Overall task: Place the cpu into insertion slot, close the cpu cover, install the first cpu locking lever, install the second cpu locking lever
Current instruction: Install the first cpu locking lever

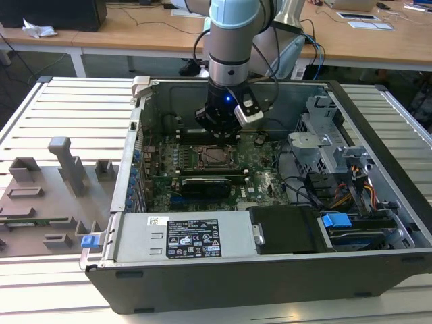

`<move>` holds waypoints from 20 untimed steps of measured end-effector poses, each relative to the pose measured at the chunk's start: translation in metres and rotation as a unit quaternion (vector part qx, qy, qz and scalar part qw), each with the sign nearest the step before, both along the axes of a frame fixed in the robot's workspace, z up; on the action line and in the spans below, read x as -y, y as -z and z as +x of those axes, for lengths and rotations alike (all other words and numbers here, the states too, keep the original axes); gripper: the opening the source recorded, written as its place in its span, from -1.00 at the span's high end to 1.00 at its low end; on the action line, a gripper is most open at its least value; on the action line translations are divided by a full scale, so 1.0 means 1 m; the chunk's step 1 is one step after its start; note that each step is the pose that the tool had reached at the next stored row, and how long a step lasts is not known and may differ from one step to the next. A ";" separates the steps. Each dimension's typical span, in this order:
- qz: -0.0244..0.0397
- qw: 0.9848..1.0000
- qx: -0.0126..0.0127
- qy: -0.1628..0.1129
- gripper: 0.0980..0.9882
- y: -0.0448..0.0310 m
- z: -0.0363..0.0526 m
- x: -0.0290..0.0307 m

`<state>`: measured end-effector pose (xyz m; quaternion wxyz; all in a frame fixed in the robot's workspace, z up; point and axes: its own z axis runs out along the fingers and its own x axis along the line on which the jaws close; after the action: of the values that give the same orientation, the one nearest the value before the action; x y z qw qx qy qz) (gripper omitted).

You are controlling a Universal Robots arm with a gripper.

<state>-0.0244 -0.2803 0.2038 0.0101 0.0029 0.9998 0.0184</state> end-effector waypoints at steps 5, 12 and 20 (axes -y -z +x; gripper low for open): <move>0.000 1.000 0.000 0.000 0.98 -0.0006 -0.0004 0.0024; 0.000 1.000 0.000 0.000 0.98 -0.0004 -0.0006 0.0095; -0.003 1.000 0.000 0.000 0.98 -0.0002 -0.0010 0.0108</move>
<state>-0.0254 -0.2911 0.2039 0.0104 0.0028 0.9998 0.0159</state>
